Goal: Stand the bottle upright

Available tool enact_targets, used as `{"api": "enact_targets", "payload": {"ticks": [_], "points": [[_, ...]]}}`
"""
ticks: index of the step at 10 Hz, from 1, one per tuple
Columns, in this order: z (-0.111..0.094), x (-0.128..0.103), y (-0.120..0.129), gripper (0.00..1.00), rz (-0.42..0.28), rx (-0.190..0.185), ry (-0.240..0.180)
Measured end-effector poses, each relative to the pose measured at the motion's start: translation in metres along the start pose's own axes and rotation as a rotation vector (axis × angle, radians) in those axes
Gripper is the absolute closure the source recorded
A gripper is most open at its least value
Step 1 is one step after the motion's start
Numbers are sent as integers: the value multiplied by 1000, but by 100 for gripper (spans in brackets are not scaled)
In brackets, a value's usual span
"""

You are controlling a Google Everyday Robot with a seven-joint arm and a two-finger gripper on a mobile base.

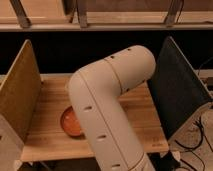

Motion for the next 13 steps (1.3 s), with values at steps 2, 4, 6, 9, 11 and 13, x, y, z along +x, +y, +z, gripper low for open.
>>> {"api": "enact_targets", "payload": {"ticks": [2,4,6,9,11,13], "points": [[-14,12,0,100,-29,-11,73],[-46,31,-6,100,-79,1,216],[-84,40,-18,100,-147,31,366],[-119,36,-29,100,-257,33,519],[-126,28,-26,100,-323,10,577],[-127,26,-22,100,-336,3,588]]}}
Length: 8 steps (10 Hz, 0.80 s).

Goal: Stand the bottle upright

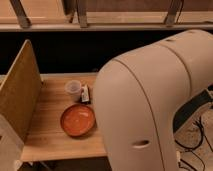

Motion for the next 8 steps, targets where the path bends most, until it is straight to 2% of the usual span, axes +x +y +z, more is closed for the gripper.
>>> {"api": "enact_targets", "payload": {"ticks": [3,6,8], "points": [[0,1,-1,100,-1,1,1],[4,-1,-11,100,5,31,-5],[5,0,-11,100,0,35,-6]]}}
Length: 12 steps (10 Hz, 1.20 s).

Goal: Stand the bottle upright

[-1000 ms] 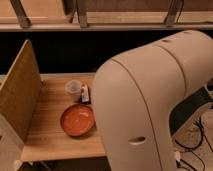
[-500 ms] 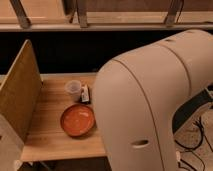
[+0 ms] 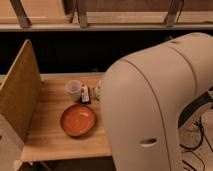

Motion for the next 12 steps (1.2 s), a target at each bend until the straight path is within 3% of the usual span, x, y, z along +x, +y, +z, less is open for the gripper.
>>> {"api": "enact_targets", "payload": {"ticks": [10,12], "points": [[0,-1,1,100,0,0,-2],[0,3,4,100,-30,-13,4]]}}
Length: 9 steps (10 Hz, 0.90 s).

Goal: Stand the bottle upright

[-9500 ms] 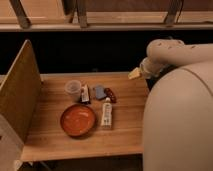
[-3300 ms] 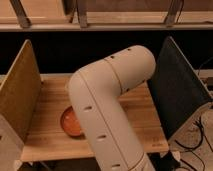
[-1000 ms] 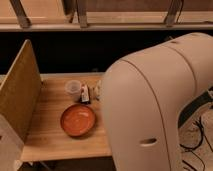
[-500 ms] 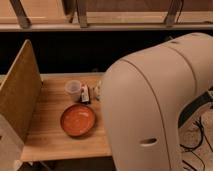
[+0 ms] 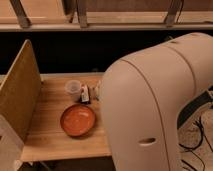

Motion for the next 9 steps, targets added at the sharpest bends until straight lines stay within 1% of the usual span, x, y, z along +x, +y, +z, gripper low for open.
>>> {"api": "enact_targets", "payload": {"ticks": [3,6,7,9], "points": [[2,16,5,100,-94,-36,23],[2,19,3,100,-130,-42,44],[1,21,2,100,-136,-43,62],[-2,29,3,100,-147,-47,127]]}}
